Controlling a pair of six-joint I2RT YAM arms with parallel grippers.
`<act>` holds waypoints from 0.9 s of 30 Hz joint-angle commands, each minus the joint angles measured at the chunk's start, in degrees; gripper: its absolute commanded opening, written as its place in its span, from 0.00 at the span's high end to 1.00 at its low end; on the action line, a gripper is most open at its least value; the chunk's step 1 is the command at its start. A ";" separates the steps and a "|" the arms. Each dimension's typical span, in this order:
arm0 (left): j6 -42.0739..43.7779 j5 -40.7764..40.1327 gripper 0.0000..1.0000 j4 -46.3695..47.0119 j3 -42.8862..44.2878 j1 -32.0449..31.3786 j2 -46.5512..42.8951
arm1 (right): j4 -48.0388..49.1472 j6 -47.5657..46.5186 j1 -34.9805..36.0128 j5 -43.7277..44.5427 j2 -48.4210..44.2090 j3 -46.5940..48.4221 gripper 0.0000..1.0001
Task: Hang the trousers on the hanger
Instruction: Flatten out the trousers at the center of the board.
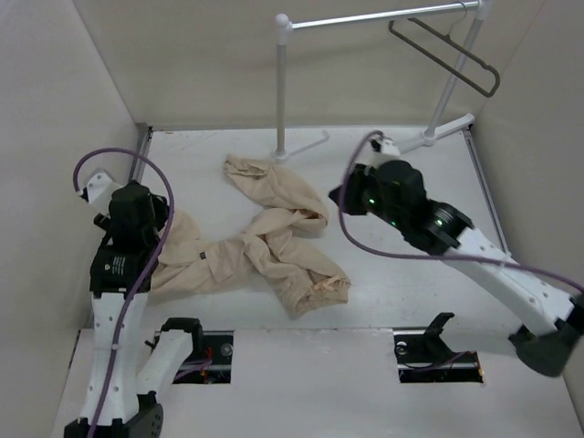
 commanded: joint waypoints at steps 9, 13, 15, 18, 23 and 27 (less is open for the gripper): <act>-1.55 12.33 0.46 25.40 2.02 -16.67 33.93 | -8.97 19.28 -0.82 7.08 -25.29 -37.16 0.53; 1.34 16.21 0.45 27.79 14.23 -16.75 51.33 | -11.09 21.40 -0.64 7.61 -26.70 -40.94 0.47; 1.79 16.48 0.47 28.31 18.37 -17.45 56.97 | -9.95 21.84 -0.55 7.97 -27.76 -41.82 0.47; 1.70 16.21 0.48 29.46 22.78 -17.98 63.92 | -8.54 21.93 -1.08 7.70 -29.25 -42.09 0.47; 1.61 15.86 0.48 32.01 28.57 -19.21 71.92 | -6.43 21.49 -2.22 7.00 -30.49 -43.06 0.44; 1.44 16.12 0.48 31.84 33.85 -19.39 77.37 | -5.99 21.40 -3.45 6.30 -29.35 -43.76 0.39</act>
